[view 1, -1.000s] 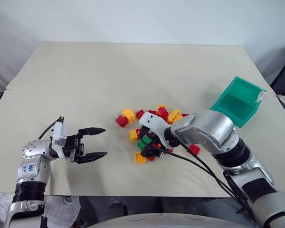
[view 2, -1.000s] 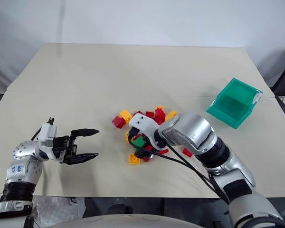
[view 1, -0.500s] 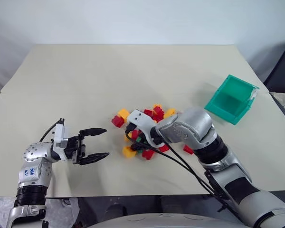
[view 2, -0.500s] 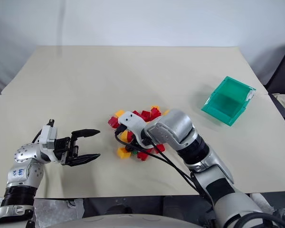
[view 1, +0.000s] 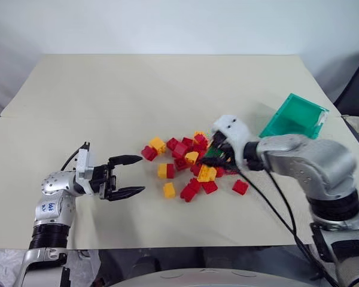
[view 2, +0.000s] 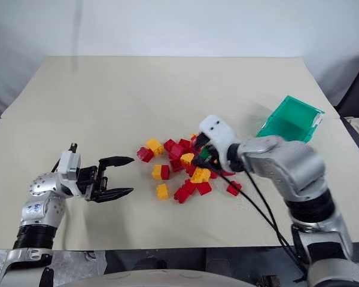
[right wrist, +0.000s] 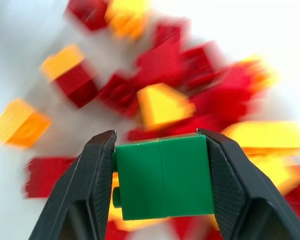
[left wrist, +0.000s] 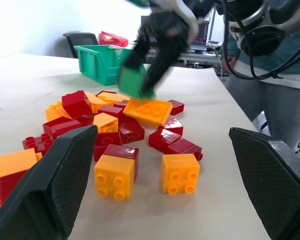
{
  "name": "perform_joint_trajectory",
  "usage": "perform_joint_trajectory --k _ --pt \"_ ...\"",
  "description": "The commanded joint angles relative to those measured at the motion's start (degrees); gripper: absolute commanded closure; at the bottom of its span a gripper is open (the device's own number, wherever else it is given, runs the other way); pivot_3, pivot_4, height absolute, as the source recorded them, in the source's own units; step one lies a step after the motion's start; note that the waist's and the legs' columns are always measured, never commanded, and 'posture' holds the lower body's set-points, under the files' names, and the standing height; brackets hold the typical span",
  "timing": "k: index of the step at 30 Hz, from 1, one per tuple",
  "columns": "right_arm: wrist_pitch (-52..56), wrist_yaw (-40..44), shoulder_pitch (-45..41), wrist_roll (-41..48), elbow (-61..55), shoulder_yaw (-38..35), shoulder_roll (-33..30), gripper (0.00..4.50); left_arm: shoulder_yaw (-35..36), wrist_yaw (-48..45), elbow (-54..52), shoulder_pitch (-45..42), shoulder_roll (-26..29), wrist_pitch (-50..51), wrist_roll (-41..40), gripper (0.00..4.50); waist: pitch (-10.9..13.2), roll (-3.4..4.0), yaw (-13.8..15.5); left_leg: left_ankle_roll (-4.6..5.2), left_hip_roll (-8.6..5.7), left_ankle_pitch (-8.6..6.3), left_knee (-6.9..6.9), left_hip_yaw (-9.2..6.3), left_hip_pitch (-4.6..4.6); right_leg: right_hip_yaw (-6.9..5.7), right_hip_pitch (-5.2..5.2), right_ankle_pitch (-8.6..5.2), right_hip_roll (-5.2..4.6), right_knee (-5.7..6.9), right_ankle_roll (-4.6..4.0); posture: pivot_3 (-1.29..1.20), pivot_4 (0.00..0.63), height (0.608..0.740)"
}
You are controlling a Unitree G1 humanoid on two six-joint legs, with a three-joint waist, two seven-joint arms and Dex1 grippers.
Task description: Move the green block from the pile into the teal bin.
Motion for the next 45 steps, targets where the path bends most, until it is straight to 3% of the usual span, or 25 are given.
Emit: perform_joint_trajectory --k 1,5,9,20,22,27,32,37,45 --pt "-10.5 2.4 2.1 -5.0 3.2 -6.8 -7.3 2.33 -0.7 -1.1 -0.1 -2.1 -0.2 0.3 -0.2 0.00 0.0 -0.01 0.5 0.00 0.00 0.00 0.00 -0.02 0.01 -0.01 0.05 0.00 0.00 -0.04 0.00 0.00 0.150 0.740" --pt "-22.1 2.9 4.1 -14.5 15.8 -7.0 -16.9 2.33 -3.3 2.7 1.2 -6.1 -2.2 0.9 3.0 0.00 0.0 -0.01 1.2 0.01 -0.06 -0.01 0.01 0.06 0.01 0.04 0.09 0.04 -0.01 -0.16 0.07 0.00 0.150 0.740" --pt "-29.8 3.3 2.5 -21.9 27.9 -3.4 -19.1 2.33 -5.6 10.8 4.8 -10.8 -5.2 -0.6 9.1 0.00 0.0 0.00 1.3 0.03 -0.08 0.00 0.01 0.18 0.05 0.15 0.11 0.08 0.02 -0.21 0.14 0.00 0.150 0.740" --pt "-54.0 0.1 -9.7 -32.8 62.2 -1.8 -9.7 2.33 -11.2 24.6 11.8 -24.7 -15.9 -3.6 18.4 0.00 0.0 0.06 1.2 0.05 -0.04 0.04 0.01 0.53 0.15 0.48 0.07 0.18 0.15 -0.21 0.32 0.00 0.150 0.740" --pt "-54.4 0.4 -10.9 -34.6 64.5 -1.0 -9.2 1.61 -12.8 26.1 12.2 -26.3 -15.4 -3.0 21.5 0.00 0.0 0.06 1.2 0.05 -0.05 0.04 0.01 0.58 0.14 0.53 0.07 0.22 0.14 -0.27 0.39 0.00 0.150 0.740" --pt "-56.2 2.8 -8.8 -34.6 58.4 -2.8 -9.6 0.02 -13.3 28.1 12.8 -28.0 -14.6 0.8 22.6 0.00 0.1 0.18 1.2 -0.01 -0.05 0.07 0.01 0.62 0.11 0.57 0.07 0.23 0.14 -0.35 0.41 0.00 0.150 0.740" --pt "-50.6 9.1 -1.6 -28.5 41.9 -8.2 -11.5 0.02 -10.2 25.8 9.2 -26.2 -13.8 4.4 17.6 0.00 0.1 0.21 1.4 -0.05 -0.04 0.09 0.02 0.64 0.09 0.58 0.05 0.23 0.14 -0.34 0.41 0.00 0.150 0.740" --pt "-54.2 26.6 17.5 -12.5 21.3 -18.3 -12.4 0.02 -4.9 24.7 0.3 -19.6 -8.7 13.8 10.5 0.00 0.1 0.21 1.5 -0.05 0.02 0.08 0.01 0.57 0.11 0.54 0.08 0.22 0.18 -0.34 0.40 0.00 0.150 0.740" --pt "-59.4 44.8 34.6 -5.5 20.5 -23.9 -16.7 0.02 3.2 16.4 -5.7 -4.2 6.8 16.5 5.8 0.00 0.1 0.20 1.2 0.11 -0.02 0.00 0.09 0.65 0.32 0.64 0.17 0.27 0.10 -0.18 0.48 0.00 0.150 0.740"
